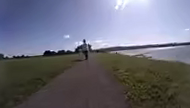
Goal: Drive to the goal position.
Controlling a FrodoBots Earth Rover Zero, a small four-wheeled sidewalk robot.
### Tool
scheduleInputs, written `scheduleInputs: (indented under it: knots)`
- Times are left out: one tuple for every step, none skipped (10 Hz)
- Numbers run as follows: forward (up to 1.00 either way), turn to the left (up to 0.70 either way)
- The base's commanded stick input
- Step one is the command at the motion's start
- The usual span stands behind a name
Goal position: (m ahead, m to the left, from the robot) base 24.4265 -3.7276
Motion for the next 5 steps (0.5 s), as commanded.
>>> scheduleInputs:
  knots:
    - [0.50,0.00]
    - [0.50,0.00]
    - [0.50,0.00]
    - [0.50,0.00]
    - [0.50,0.00]
